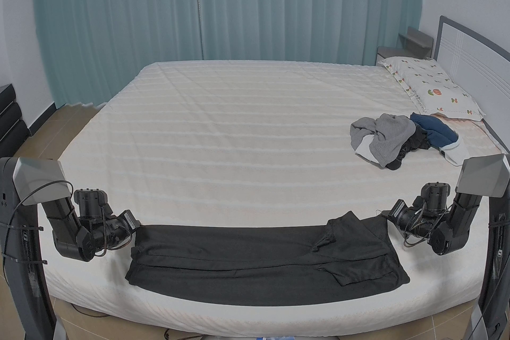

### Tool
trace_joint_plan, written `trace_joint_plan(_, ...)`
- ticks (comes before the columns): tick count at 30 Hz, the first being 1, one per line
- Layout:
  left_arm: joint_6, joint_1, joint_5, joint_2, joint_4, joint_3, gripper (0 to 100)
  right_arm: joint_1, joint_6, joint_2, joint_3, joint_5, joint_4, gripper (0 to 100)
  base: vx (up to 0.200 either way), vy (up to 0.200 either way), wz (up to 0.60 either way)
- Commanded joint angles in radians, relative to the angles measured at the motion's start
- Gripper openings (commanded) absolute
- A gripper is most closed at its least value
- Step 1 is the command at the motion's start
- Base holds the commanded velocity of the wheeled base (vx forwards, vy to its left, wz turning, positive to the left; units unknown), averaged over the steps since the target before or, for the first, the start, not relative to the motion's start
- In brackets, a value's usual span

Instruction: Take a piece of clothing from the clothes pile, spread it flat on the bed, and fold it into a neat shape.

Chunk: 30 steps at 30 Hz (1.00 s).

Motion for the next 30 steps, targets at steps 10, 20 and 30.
trace_joint_plan(10,-0.003,0.001,-0.002,-0.001,0.000,0.002,0,0.000,-0.001,0.028,-0.017,-0.024,-0.001,100,0.000,0.000,0.00)
trace_joint_plan(20,-0.008,0.002,-0.003,-0.007,-0.002,0.011,100,-0.007,-0.015,-0.084,0.118,0.027,-0.179,100,0.000,0.000,0.00)
trace_joint_plan(30,-0.103,0.020,-0.048,-0.030,0.000,0.000,100,0.102,-0.203,-0.207,0.152,0.041,0.022,100,0.000,0.000,0.00)
